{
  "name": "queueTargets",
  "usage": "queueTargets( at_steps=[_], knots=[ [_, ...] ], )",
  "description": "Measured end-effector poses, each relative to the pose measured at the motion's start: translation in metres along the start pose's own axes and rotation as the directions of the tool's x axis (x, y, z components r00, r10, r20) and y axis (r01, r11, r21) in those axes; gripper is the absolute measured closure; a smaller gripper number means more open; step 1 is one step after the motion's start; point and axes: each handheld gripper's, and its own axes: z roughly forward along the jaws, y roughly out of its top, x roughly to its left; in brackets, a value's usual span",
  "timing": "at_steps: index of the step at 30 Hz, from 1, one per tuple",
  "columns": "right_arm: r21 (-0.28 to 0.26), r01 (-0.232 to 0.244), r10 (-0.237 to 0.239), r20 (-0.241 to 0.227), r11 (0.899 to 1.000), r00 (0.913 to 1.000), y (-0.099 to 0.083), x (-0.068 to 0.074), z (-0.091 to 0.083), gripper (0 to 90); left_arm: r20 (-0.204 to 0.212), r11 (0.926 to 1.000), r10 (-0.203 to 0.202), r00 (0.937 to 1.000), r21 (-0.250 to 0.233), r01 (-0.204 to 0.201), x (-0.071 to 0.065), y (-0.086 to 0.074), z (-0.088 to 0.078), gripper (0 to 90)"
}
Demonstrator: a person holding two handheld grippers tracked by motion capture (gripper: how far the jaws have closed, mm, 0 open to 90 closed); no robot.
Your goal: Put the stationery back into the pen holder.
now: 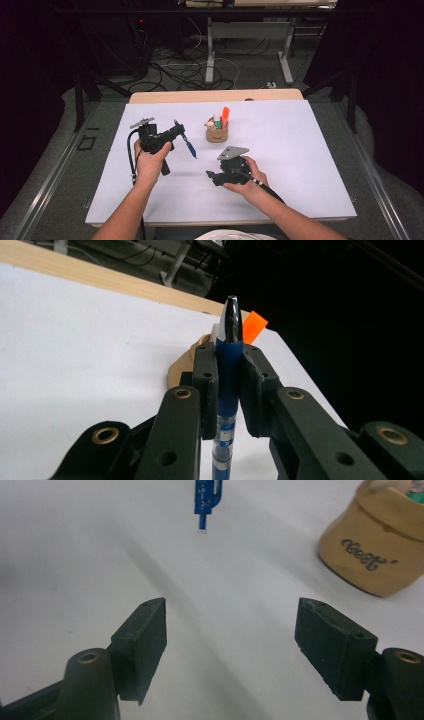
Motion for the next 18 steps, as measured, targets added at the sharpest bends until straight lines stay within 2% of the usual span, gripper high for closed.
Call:
queueTargets(
  at_steps=[6,8,10,12,13,14,16,18],
  knots=[
    [-0.005,-0.060,0.060,0.024,0.998,0.9979,-0.002,-0.018,-0.008,24.2,0.000,0.9985,0.038,0.9993,-0.038,-0.038,-0.008,0.000,0.003,79.7],
    [0.011,-0.074,0.073,0.030,0.997,0.9969,-0.002,-0.025,-0.011,19.8,-0.004,0.9972,0.057,0.9984,-0.047,-0.057,-0.010,-0.001,0.003,79.6],
    [0.005,-0.093,0.092,0.057,0.996,0.9941,-0.003,-0.037,-0.017,18.5,-0.009,0.9956,0.082,0.9966,-0.046,-0.082,-0.012,-0.001,0.002,79.6],
    [0.003,-0.100,0.099,0.062,0.995,0.9931,-0.004,-0.041,-0.020,17.2,-0.018,0.9933,0.103,0.9945,-0.051,-0.104,-0.013,-0.002,0.001,79.6],
    [0.002,-0.105,0.104,0.083,0.994,0.9911,-0.007,-0.050,-0.024,15.9,-0.016,0.9922,0.111,0.9937,-0.055,-0.112,-0.014,-0.002,0.002,79.6],
    [0.002,-0.105,0.104,0.083,0.994,0.9911,-0.007,-0.050,-0.024,15.9,-0.020,0.9919,0.114,0.9933,-0.055,-0.115,-0.014,-0.003,0.001,79.6],
    [-0.008,-0.131,0.131,0.091,0.991,0.9871,-0.009,-0.058,-0.028,14.8,-0.032,0.9882,0.143,0.9892,-0.050,-0.145,-0.014,-0.003,0.001,79.6],
    [-0.008,-0.135,0.135,0.101,0.991,0.9856,-0.012,-0.066,-0.032,14.4,-0.040,0.9859,0.156,0.9870,-0.055,-0.158,-0.014,-0.004,0.001,79.6]
  ],
)
